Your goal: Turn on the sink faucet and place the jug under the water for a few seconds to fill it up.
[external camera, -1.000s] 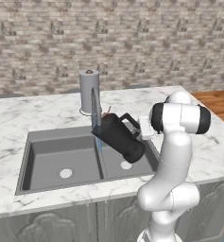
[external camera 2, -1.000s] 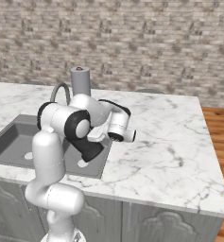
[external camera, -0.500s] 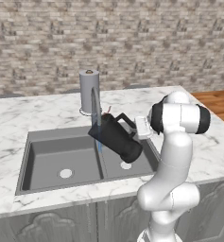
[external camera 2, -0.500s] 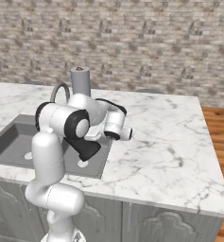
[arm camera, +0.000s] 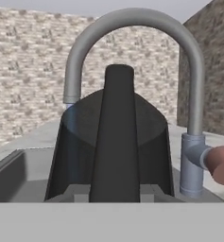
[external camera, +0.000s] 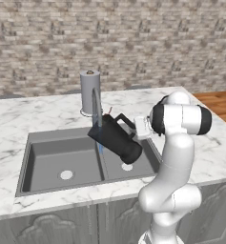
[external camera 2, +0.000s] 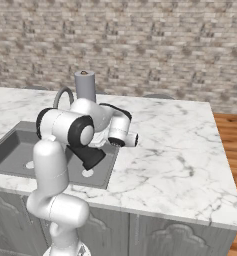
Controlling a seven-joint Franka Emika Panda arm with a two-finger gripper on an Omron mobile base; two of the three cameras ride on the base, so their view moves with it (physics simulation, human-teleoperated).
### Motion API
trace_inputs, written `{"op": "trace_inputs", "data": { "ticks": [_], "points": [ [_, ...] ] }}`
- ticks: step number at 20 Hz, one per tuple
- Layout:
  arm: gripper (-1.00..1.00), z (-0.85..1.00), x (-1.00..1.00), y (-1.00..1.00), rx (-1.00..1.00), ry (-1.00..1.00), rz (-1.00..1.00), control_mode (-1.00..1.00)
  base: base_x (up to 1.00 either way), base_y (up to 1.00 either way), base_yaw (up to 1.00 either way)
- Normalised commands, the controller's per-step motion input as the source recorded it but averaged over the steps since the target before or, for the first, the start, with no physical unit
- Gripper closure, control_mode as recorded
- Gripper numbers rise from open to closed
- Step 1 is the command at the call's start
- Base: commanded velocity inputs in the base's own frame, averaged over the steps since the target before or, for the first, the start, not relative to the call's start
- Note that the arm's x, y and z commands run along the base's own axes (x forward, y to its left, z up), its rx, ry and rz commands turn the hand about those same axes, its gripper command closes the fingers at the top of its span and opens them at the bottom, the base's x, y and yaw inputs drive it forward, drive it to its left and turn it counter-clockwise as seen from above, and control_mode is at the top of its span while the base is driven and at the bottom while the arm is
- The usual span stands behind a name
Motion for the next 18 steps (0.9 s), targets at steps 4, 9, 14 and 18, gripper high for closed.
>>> {"op": "trace_inputs", "data": {
  "ticks": [4,9,14,18],
  "points": [
    [1.0,-0.11,0.2,0.0,0.0,0.0,0.0,-1.0,0.0,0.0,0.0],
    [1.0,-0.14,0.17,0.0,0.0,0.0,0.0,-1.0,0.0,0.0,0.0],
    [1.0,-0.18,0.09,0.0,0.0,0.0,0.0,-1.0,0.0,0.0,0.0],
    [1.0,-0.18,0.19,0.0,0.0,-0.02,0.0,-1.0,0.0,0.0,0.0]
  ]
}}
